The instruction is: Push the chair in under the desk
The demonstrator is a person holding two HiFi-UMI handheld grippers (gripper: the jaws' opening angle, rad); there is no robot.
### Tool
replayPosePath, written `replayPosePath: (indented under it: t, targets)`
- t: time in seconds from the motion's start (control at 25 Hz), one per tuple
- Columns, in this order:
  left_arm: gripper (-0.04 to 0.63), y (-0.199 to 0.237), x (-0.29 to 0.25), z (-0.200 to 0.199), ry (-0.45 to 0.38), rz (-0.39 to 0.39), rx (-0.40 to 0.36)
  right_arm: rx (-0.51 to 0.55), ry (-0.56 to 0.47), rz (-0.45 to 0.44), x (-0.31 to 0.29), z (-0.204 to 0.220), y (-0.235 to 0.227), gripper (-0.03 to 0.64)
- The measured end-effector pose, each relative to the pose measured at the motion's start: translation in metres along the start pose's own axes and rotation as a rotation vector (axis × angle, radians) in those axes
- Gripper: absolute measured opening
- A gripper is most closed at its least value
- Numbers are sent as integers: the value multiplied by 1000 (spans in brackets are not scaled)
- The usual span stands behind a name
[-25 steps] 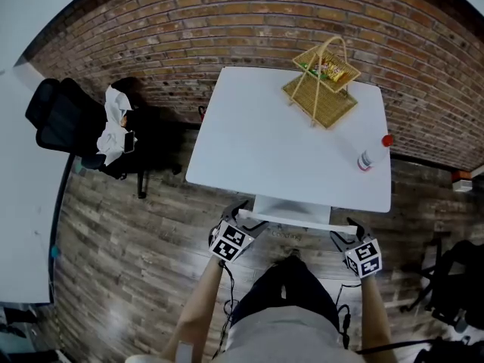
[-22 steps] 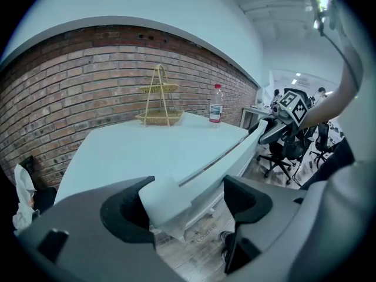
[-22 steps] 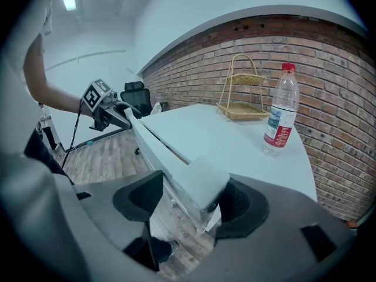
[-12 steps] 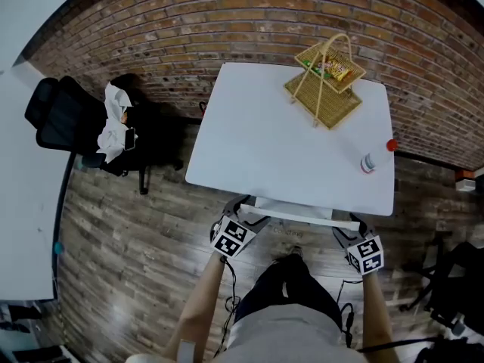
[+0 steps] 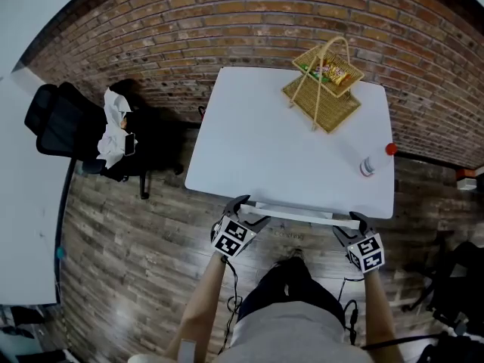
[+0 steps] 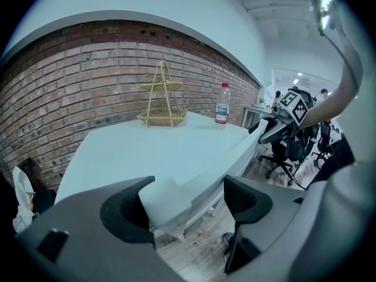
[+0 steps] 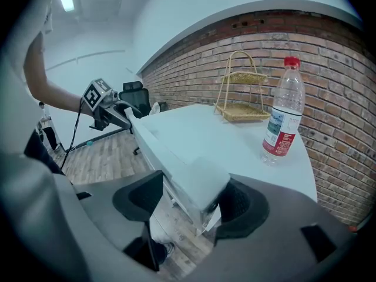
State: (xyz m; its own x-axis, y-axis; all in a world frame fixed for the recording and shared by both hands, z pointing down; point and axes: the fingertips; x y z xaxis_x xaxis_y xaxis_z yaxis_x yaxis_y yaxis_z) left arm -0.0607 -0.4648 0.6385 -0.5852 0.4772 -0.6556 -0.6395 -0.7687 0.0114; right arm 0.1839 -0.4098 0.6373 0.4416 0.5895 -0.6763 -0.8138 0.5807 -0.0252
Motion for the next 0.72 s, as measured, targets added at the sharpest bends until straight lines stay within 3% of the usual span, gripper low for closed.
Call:
replayPosePath:
  t: [0.72]
  targets:
    - [371,2,-1,-4,-8,-14,24,-28,0,0,-3,-2,-7,287]
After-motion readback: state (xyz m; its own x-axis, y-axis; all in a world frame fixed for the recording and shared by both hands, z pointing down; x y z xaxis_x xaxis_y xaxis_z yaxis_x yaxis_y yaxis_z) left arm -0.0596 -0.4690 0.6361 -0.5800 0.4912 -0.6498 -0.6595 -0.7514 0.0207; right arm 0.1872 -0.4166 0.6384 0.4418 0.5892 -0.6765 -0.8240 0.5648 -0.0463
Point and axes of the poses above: the fingertips, and each gripper's own axes: x backward along the fingers, y to its left, z out of its underside, and after that the axes turned 1 degree about y, right-handed
